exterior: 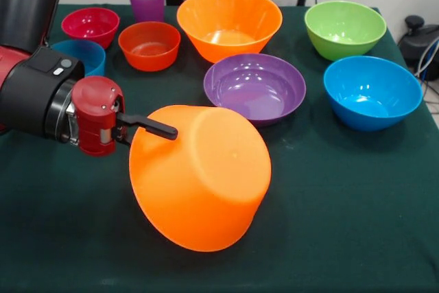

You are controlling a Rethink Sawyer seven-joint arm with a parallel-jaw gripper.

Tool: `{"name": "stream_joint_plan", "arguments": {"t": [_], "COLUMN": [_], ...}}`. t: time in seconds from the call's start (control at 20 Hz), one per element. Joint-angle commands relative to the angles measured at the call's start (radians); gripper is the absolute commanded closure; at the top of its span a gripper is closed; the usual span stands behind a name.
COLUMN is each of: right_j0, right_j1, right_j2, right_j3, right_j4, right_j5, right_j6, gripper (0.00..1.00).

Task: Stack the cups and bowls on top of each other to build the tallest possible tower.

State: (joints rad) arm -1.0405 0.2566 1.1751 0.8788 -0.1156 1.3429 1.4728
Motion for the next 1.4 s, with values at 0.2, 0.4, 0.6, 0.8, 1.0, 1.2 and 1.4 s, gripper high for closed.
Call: {"name": "stream_joint_plan", "arguments": {"t": [0.2,0.4,0.6,0.8,1.0,1.2,1.4], "right_j0": [0.025,0.041,0.051,0.066,0.071,0.087,0.095], "right_j1": [-0.052,-0.063,-0.06,-0.052,-0.044,-0.025,-0.027], "right_j2": [-0.139,-0.166,-0.183,-0.194,-0.205,-0.206,-0.212], "right_j3": [-0.052,-0.104,-0.136,-0.184,-0.204,-0.244,-0.244], "right_j4": [-0.167,-0.205,-0.225,-0.258,-0.264,-0.262,-0.253], "right_j5": [-0.03,0.02,0.037,0.04,0.047,0.067,0.082], "right_j6": [-0.357,-0.37,-0.389,-0.424,-0.443,-0.461,-0.444], "gripper": [0.0,0.0,0.0,0.0,0.0,0.0,0.0]}}
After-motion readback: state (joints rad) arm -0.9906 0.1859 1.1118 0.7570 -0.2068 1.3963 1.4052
